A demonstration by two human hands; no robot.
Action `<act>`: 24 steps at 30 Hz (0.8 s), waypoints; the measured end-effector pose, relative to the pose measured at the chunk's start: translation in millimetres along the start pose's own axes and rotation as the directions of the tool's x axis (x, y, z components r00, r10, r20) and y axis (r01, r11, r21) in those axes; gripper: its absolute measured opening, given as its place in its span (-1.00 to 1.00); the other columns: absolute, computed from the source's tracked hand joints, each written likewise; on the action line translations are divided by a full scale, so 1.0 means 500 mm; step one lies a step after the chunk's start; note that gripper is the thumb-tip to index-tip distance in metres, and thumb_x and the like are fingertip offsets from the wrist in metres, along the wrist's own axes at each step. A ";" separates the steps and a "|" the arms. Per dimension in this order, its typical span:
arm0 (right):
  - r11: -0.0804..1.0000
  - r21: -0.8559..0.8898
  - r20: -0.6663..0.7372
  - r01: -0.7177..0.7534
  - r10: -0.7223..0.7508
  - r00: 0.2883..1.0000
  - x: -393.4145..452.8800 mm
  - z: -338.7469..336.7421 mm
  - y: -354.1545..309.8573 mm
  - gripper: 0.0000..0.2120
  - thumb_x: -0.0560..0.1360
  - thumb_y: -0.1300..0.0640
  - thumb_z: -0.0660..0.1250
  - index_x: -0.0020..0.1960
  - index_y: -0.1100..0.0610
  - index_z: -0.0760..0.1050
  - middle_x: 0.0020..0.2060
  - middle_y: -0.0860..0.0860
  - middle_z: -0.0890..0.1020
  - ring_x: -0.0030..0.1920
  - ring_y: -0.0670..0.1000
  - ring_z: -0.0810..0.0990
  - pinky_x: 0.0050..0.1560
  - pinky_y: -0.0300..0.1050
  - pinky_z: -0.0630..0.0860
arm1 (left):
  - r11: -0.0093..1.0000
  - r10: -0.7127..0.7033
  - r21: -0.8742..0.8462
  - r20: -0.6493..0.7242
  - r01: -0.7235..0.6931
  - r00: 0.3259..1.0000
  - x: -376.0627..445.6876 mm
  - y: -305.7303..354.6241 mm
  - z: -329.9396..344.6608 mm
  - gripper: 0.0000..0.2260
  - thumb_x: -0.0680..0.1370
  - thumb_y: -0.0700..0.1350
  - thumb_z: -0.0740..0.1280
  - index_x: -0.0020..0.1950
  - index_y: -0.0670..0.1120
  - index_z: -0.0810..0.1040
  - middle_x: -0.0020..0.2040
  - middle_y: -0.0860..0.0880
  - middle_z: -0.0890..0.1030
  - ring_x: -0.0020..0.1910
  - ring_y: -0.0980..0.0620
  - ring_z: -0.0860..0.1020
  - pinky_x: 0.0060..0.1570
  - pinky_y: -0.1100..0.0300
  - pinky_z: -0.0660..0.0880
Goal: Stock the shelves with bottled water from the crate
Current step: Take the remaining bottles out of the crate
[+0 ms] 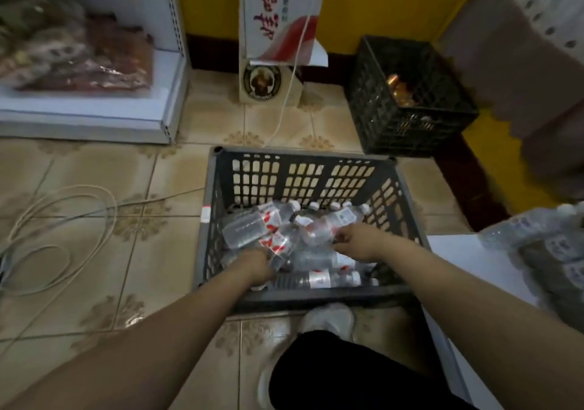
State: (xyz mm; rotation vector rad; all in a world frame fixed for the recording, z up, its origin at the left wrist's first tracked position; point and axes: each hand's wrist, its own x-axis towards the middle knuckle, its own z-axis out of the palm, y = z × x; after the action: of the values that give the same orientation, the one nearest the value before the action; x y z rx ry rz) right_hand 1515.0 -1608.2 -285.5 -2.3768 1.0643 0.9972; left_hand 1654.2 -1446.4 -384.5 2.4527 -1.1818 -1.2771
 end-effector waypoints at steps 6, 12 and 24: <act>0.984 -0.102 0.164 -0.147 0.162 0.973 0.109 0.097 0.142 -0.62 0.66 0.00 0.11 0.35 0.20 0.45 0.30 0.15 0.52 0.26 0.14 0.50 0.20 -0.11 0.42 | 0.987 -0.160 0.074 0.396 0.142 0.904 0.115 0.090 0.051 -0.49 0.55 0.12 0.32 0.36 -0.19 0.45 0.05 -0.15 0.56 -0.03 -0.11 0.58 0.08 0.07 0.55; 0.971 0.150 0.227 -0.185 0.149 0.962 0.162 0.157 0.165 -0.48 0.63 -0.15 0.14 0.38 0.22 0.42 0.26 0.16 0.52 0.13 0.10 0.54 0.09 -0.15 0.44 | 0.969 -0.247 0.090 0.365 0.230 0.898 0.150 0.139 0.090 -0.55 0.66 -0.06 0.18 0.51 -0.21 0.27 0.45 -0.19 0.37 0.35 -0.17 0.44 0.32 0.03 0.38; 0.905 0.369 0.100 -0.215 0.191 0.977 0.156 0.173 0.152 -0.60 0.60 -0.09 0.25 0.09 0.27 0.56 0.04 0.19 0.66 -0.02 0.11 0.63 -0.07 -0.11 0.53 | 0.554 -0.368 -0.557 0.503 0.619 0.782 0.169 0.052 0.098 -0.98 0.47 -0.24 0.25 -0.15 -0.17 0.42 0.00 -0.22 0.62 -0.08 -0.13 0.63 -0.04 0.12 0.51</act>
State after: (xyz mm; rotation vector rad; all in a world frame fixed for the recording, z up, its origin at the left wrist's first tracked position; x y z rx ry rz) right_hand 1454.7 -1649.0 -404.0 -1.9429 1.3641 0.8339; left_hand 1631.3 -1512.0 -457.9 2.0368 0.1162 -1.8926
